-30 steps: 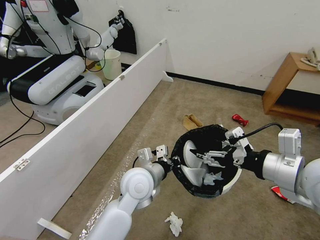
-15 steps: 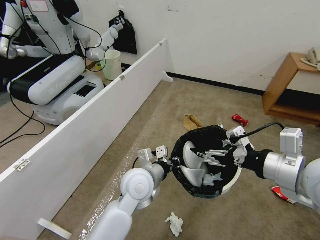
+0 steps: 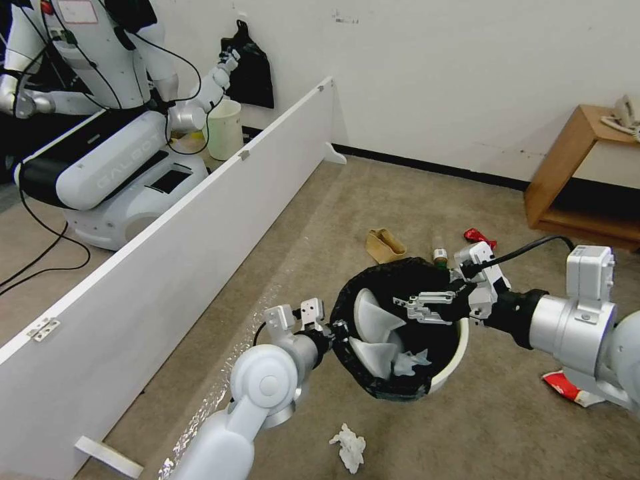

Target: Pick up the trash bin, then pick up the garbage from the floor and place it into the trash bin.

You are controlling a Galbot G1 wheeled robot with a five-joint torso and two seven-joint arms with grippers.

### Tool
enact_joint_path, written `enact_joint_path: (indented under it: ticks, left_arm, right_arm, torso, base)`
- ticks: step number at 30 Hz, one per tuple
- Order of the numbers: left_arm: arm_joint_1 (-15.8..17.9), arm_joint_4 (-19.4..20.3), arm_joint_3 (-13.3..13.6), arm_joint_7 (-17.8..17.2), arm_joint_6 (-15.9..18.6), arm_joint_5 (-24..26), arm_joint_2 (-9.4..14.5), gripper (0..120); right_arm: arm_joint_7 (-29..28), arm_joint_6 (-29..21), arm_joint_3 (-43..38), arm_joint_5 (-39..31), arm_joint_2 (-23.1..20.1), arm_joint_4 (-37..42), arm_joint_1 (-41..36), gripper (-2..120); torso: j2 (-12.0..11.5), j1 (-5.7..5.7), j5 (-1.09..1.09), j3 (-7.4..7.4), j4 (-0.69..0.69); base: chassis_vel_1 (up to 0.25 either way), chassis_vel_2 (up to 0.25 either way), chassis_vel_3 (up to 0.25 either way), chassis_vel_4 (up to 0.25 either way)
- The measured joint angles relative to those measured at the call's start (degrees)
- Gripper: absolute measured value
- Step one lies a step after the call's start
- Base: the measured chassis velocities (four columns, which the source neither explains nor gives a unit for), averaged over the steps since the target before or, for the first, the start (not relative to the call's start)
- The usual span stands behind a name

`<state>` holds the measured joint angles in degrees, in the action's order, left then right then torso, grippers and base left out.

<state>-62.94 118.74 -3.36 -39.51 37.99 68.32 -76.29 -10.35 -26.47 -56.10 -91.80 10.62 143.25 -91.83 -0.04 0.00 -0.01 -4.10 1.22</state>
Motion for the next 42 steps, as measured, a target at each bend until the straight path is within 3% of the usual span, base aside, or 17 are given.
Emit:
enact_joint_path:
  ticks: [5,18,23,29,42]
  left_arm:
    - [-2.5,1.65,-1.81,0.13,-0.02,-0.77,1.53,2]
    - [-10.29,5.59,-6.34,1.21,-0.72,-4.73,2.29,2]
    - [-13.63,8.43,-9.93,1.09,-1.71,-4.31,5.26,2]
    - [-16.76,10.14,-12.45,1.08,-2.37,-4.02,7.38,2]
    - [-21.02,12.25,-17.56,-0.4,-3.35,-3.98,8.51,2]
  right_arm:
    - [0.59,0.54,-0.03,0.25,-0.15,0.0,0.35,100]
    - [1.69,1.36,-1.03,1.36,-0.44,0.0,1.4,100]
    - [1.77,1.47,-1.07,3.0,0.39,-0.01,1.38,100]
    - [1.84,1.69,-1.2,3.72,0.74,0.0,1.36,100]
    - [3.37,2.08,-0.57,7.0,1.69,-0.01,1.24,100]
  torso:
    - [0.0,0.0,0.0,0.0,0.0]
    - [0.0,0.0,-0.01,0.0,0.01]
    - [0.0,0.0,0.0,0.0,0.0]
    - [0.0,0.0,0.0,0.0,0.0]
    - [0.0,0.0,0.0,-0.01,0.0]
  base:
    - [0.0,0.0,0.0,0.0]
    - [0.0,0.0,0.0,0.0]
    - [0.0,0.0,0.0,0.0]
    - [0.0,0.0,0.0,0.0]
    - [0.0,0.0,0.0,0.0]
